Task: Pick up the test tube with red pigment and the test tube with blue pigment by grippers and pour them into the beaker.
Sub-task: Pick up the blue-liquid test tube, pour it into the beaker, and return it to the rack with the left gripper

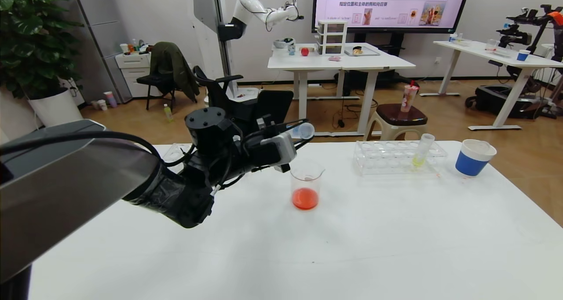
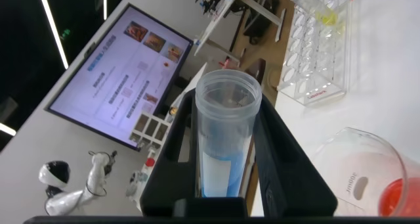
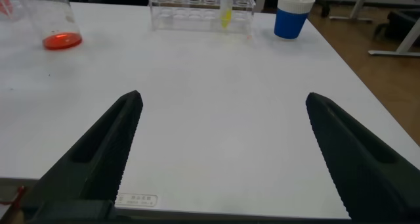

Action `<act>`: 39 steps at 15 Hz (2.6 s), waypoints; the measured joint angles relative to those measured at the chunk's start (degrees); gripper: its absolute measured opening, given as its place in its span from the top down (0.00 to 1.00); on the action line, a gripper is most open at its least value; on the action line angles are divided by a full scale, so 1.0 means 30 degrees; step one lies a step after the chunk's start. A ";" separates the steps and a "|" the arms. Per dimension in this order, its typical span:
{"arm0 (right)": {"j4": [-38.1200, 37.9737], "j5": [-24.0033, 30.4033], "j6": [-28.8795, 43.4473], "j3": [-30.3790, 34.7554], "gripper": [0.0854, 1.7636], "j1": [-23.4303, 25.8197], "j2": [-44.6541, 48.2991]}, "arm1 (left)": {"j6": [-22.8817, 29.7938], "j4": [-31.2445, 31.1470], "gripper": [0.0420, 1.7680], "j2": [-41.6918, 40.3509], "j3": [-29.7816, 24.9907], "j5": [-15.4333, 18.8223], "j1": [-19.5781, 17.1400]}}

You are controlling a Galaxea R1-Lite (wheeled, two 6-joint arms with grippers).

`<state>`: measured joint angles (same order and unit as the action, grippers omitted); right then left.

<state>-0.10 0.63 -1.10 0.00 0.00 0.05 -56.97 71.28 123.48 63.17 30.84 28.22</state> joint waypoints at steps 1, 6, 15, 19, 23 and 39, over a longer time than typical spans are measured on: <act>0.0000 0.0008 -0.0008 0.0000 0.02 0.0000 0.0000 | -0.0691 0.0000 0.73 0.0427 0.0801 0.0825 -0.0423; 0.0000 0.0008 0.0000 0.0000 0.02 0.0000 0.0000 | -0.3495 0.0045 0.73 0.2499 0.3198 0.2186 -0.1390; 0.0000 0.0008 0.0000 0.0000 0.02 0.0000 0.0000 | -0.6790 0.0439 0.73 0.4100 0.3446 0.3125 -0.1609; 0.0000 0.0008 0.0000 0.0000 0.02 0.0000 0.0000 | -0.8131 0.0479 0.73 0.4348 0.3503 0.3178 -0.1634; 0.0008 0.0008 0.0000 0.0000 0.02 0.0000 0.0000 | -0.9310 0.0516 0.73 0.4551 0.3621 0.3178 -0.1638; 0.0000 0.0008 0.0000 0.0000 0.02 0.0000 0.0000 | -1.4170 0.0614 0.73 0.4616 0.4255 0.3133 -0.1617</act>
<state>-0.10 0.66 -1.10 0.00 0.00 0.05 -99.48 73.12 137.33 75.94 40.24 23.37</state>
